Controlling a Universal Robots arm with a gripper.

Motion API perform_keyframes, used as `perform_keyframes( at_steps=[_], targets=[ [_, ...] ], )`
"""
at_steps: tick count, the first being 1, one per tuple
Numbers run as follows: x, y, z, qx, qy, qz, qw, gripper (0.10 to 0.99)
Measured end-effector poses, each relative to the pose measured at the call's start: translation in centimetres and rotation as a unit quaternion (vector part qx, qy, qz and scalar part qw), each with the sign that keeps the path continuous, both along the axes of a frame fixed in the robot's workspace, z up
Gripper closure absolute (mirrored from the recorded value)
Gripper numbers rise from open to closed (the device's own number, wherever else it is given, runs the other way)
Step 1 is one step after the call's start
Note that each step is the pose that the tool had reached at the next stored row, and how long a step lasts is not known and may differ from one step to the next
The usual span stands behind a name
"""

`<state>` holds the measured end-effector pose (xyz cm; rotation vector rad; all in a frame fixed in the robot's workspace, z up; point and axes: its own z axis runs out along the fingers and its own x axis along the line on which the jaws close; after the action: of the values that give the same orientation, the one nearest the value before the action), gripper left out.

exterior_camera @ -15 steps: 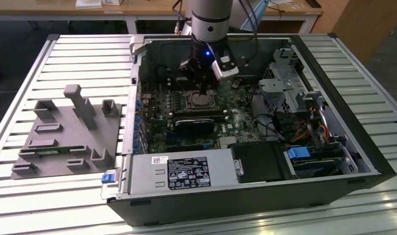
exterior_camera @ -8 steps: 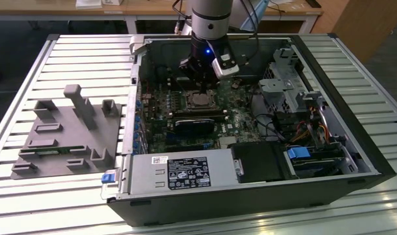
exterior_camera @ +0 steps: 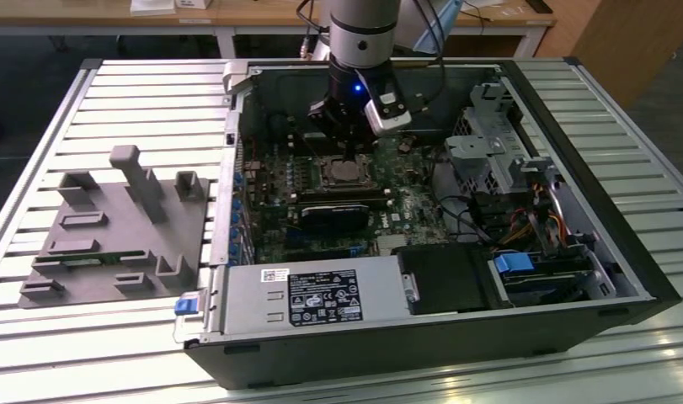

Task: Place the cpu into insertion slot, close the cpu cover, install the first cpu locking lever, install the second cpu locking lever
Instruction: 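Install the first cpu locking lever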

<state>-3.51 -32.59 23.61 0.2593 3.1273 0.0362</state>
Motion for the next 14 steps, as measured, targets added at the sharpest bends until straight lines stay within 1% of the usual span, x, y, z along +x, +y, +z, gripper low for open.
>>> perform_keyframes(
  at_steps=[4, 8, 14],
  targets=[
    [-0.06, 0.0, 0.01, -0.0001, 0.0, 0.0, 1.0, 0.98],
    [-0.46, 0.0, 0.01, 0.0, 0.0, 0.0, 1.0, 0.98],
    [-1.77, 0.0, 0.0, 0.0012, -0.0001, 0.0, 1.0, 0.98]
  ],
)
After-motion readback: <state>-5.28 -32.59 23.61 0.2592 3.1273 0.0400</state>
